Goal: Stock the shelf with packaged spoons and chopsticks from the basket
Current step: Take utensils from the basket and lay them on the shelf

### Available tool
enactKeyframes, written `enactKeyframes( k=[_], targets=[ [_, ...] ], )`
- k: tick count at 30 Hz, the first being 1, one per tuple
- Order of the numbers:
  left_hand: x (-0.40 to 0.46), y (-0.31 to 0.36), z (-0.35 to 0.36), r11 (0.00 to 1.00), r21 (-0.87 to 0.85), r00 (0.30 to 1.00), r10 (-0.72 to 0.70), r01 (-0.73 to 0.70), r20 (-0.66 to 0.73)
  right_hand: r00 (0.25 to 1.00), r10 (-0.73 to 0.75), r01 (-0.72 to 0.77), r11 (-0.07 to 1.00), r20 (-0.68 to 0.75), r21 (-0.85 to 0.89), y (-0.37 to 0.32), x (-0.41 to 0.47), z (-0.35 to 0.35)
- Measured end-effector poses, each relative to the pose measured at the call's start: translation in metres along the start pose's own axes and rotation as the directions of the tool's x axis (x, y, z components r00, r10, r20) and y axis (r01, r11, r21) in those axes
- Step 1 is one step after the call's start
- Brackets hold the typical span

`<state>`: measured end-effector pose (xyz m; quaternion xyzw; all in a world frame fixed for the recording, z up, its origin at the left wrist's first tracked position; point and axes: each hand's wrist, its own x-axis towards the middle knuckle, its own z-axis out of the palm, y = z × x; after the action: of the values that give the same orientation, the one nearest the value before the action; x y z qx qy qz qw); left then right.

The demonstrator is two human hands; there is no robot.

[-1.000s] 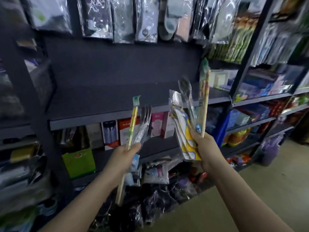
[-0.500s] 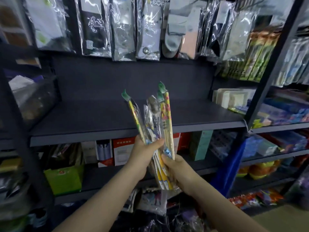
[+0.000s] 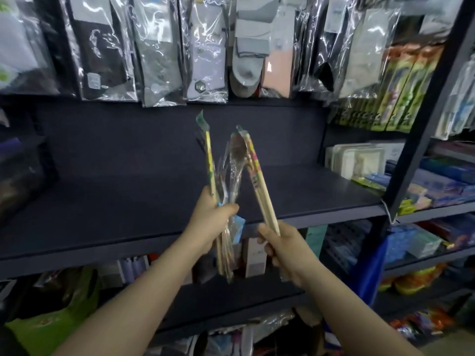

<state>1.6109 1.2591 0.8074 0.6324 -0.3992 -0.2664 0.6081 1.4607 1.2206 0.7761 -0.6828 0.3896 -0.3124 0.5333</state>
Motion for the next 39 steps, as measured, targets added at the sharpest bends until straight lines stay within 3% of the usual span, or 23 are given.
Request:
enactKeyframes(
  k=[3,8,12,19,21,22,23,24,25,26,27,28,31,35,39],
  targets=[
    [0.040,0.007,0.004,0.989,0.132,0.997,0.053,-0.061,0.063,0.996,0.023,-0.020,0.999,-0.085,0.048,-0.004,0.042,-0.039],
    [0.093,0.011,0.017,0.970,0.228,0.988,0.045,-0.078,0.146,0.962,-0.035,-0.057,0.944,-0.270,-0.325,-0.002,0.133,-0.097],
    [0.120,0.007,0.028,0.970,0.231,0.992,0.044,-0.071,0.122,0.950,-0.029,-0.205,0.693,-0.311,-0.691,0.014,0.193,-0.130],
    [0.138,-0.002,0.050,0.962,0.273,0.992,-0.040,0.007,0.119,0.942,0.138,-0.335,0.311,-0.306,-0.889,0.037,0.259,-0.170],
    [0.139,-0.002,0.057,0.972,0.228,0.992,-0.072,0.047,0.103,0.947,0.089,-0.319,0.137,-0.309,-0.938,0.031,0.256,-0.167],
    [0.139,-0.001,0.060,0.979,0.189,0.992,-0.092,0.073,0.090,0.965,-0.026,-0.256,0.108,-0.260,-0.961,0.025,0.253,-0.163],
    [0.138,0.001,0.063,0.984,0.148,0.991,-0.107,0.095,0.075,0.971,-0.174,-0.141,0.132,-0.163,-0.981,0.017,0.250,-0.157],
    [0.138,0.002,0.066,0.988,0.111,0.991,-0.116,0.108,0.064,0.948,-0.313,0.021,0.244,-0.058,-0.970,0.009,0.243,-0.147],
    [0.137,0.005,0.069,0.990,0.083,0.991,-0.122,0.117,0.055,0.924,-0.382,0.192,0.438,0.011,-0.878,-0.003,0.233,-0.134],
    [0.135,0.007,0.071,0.992,0.054,0.992,-0.118,0.115,0.052,0.933,-0.356,0.296,0.659,0.060,-0.691,-0.016,0.219,-0.121],
    [0.133,0.010,0.074,0.994,0.025,0.993,-0.107,0.106,0.054,0.952,-0.270,0.305,0.834,0.140,-0.459,-0.029,0.207,-0.109],
    [0.130,0.011,0.076,0.996,0.000,0.995,-0.087,0.087,0.058,0.953,-0.194,0.252,0.934,0.232,-0.254,-0.038,0.197,-0.098],
    [0.120,0.013,0.076,0.995,-0.051,0.996,-0.083,0.085,0.043,0.913,-0.133,0.146,0.989,0.386,-0.004,-0.046,0.188,-0.073],
    [0.109,0.010,0.063,0.981,-0.111,0.987,-0.157,0.158,0.018,0.924,-0.132,0.121,0.991,0.359,0.053,-0.041,0.198,-0.047],
    [0.102,0.001,0.033,0.952,-0.207,0.969,-0.240,0.224,-0.059,0.935,0.033,-0.079,0.990,0.352,0.119,-0.041,0.219,-0.034]
  ],
)
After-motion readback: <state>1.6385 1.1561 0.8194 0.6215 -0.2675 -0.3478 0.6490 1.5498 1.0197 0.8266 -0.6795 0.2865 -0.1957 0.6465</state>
